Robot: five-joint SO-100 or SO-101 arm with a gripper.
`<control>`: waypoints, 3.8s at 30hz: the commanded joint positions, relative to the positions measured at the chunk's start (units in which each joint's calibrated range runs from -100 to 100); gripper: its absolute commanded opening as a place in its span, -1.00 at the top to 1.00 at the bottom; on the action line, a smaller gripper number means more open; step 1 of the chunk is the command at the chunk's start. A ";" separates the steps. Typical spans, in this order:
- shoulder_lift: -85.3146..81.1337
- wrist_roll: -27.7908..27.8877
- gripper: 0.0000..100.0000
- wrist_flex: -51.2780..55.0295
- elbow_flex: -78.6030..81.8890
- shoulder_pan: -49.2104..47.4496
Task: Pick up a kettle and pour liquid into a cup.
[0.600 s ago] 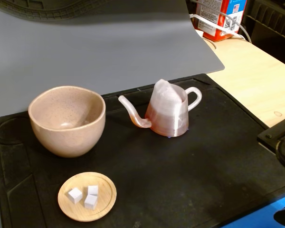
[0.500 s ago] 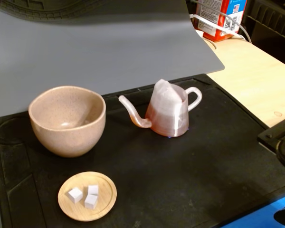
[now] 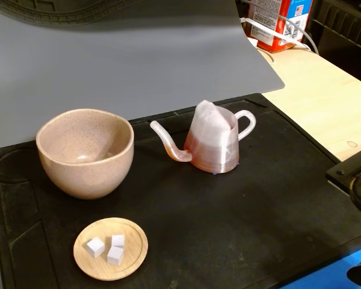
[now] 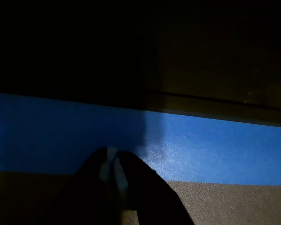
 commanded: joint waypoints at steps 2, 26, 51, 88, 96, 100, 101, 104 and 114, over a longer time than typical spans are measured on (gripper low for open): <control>0.16 0.25 0.99 0.16 0.10 -0.13; -0.18 0.25 0.99 3.02 0.10 -0.21; 0.33 0.25 0.99 -46.79 0.01 -0.21; 127.04 15.63 0.97 -149.77 -36.19 0.25; 128.57 15.63 0.84 -149.25 -39.55 -0.66; 128.57 15.63 0.75 -149.08 -40.91 -0.66; 128.57 15.63 0.74 -149.08 -41.18 -0.66; 128.66 18.73 0.74 -149.00 -42.18 1.47; 133.01 17.05 0.74 -149.08 -47.36 0.94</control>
